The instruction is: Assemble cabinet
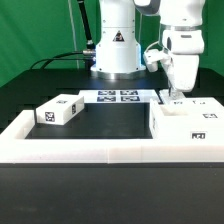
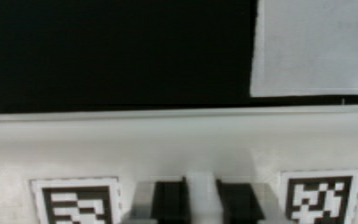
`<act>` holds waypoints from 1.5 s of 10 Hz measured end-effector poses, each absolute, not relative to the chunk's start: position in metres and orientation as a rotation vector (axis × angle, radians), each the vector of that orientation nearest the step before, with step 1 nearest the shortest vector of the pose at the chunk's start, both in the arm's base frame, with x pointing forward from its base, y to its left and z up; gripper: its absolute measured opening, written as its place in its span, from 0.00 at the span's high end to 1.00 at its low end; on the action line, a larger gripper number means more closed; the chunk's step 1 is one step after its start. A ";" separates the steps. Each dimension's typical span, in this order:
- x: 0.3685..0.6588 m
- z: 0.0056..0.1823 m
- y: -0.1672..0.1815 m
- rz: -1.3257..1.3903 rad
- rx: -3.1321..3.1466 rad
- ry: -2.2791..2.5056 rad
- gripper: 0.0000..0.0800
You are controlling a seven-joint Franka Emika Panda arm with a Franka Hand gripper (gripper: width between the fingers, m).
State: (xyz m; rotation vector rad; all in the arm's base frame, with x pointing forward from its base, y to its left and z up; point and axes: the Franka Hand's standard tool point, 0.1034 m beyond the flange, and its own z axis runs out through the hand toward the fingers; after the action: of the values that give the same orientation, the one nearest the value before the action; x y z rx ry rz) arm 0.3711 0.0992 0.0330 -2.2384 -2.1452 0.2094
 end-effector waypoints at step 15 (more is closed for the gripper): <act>0.409 0.065 0.068 0.228 -2.336 -2.103 0.91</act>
Offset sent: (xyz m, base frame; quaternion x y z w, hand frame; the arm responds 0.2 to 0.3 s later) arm 0.0223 -0.0249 0.0241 0.0400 -0.0168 0.0274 0.9987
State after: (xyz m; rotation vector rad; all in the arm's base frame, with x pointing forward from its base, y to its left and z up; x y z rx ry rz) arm 0.4093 0.0678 0.0655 -2.3359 -2.1030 0.2284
